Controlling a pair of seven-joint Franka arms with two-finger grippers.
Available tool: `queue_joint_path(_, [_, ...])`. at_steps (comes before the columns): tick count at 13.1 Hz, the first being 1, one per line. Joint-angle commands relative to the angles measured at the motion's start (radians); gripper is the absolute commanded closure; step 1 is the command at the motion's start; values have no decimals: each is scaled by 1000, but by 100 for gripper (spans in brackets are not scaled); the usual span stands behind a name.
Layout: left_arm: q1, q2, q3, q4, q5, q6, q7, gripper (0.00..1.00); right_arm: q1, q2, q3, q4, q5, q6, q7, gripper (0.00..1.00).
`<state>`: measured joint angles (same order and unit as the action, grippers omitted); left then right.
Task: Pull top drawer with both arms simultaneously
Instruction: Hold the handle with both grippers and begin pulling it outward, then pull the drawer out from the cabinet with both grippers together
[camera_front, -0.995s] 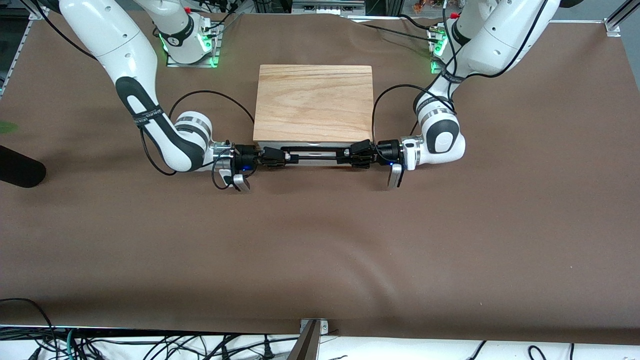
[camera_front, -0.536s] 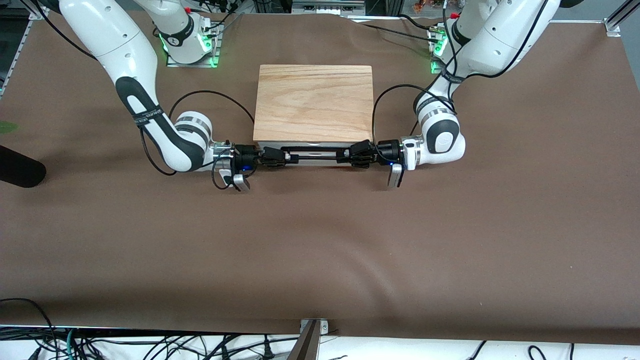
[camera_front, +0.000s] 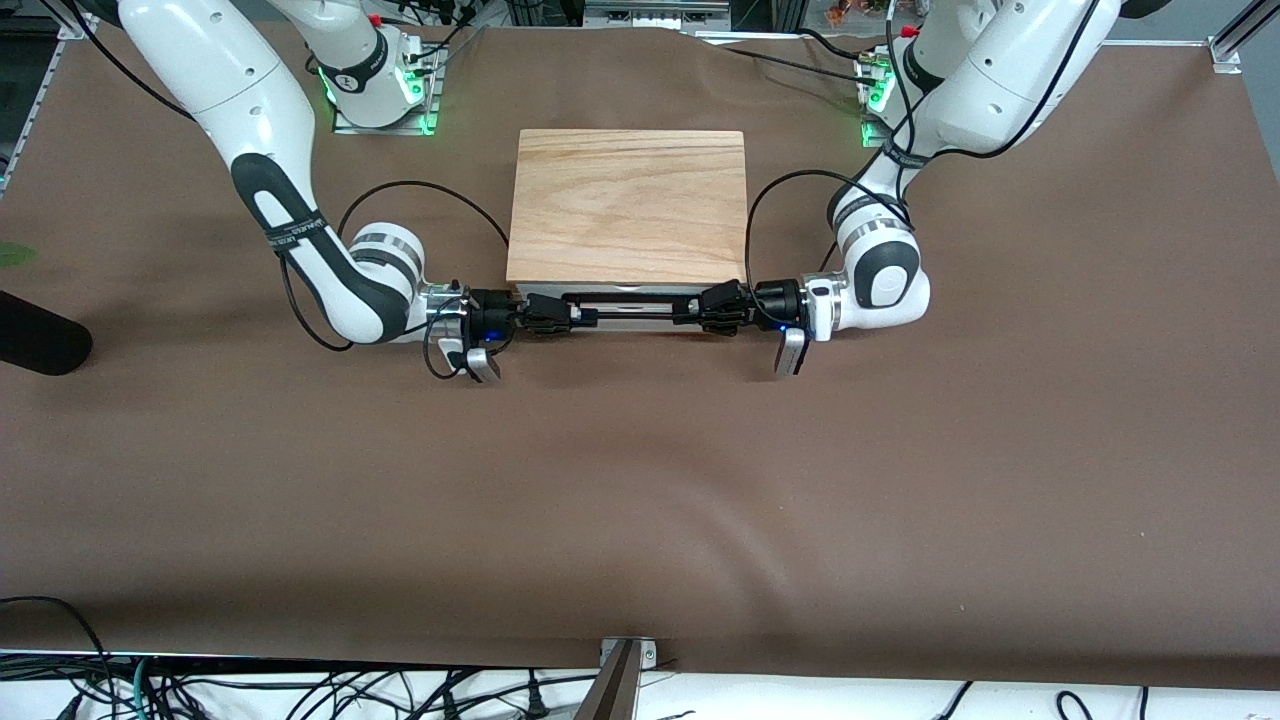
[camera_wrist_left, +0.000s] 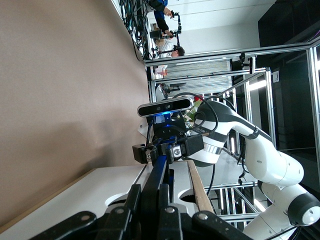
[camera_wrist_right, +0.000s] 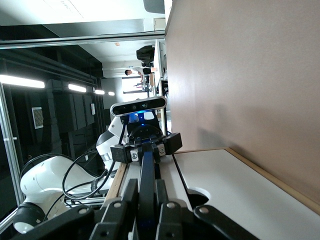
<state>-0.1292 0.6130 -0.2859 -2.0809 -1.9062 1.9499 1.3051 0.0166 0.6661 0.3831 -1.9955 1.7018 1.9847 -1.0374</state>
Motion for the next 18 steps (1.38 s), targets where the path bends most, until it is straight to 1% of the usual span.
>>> queue_joint_path(1, [-1, -10, -12, -39, -27, -40, 59, 100, -4, -7, 10, 24, 15, -1, 5, 100])
queue_joint_path(5, [5, -9, -10, -36, -27, -40, 49, 100, -4, 24, 10, 75, 15, -1, 22, 100])
queue_joint_path(10, [10, -10, -3, -24, -25, -40, -12, 100, -3, 32, 8, 119, 10, 0, 56, 100])
queue_joint_path(18, [8, -4, 14, 33, -14, -29, -128, 100, -6, 33, -7, 152, -2, -1, 80, 100])
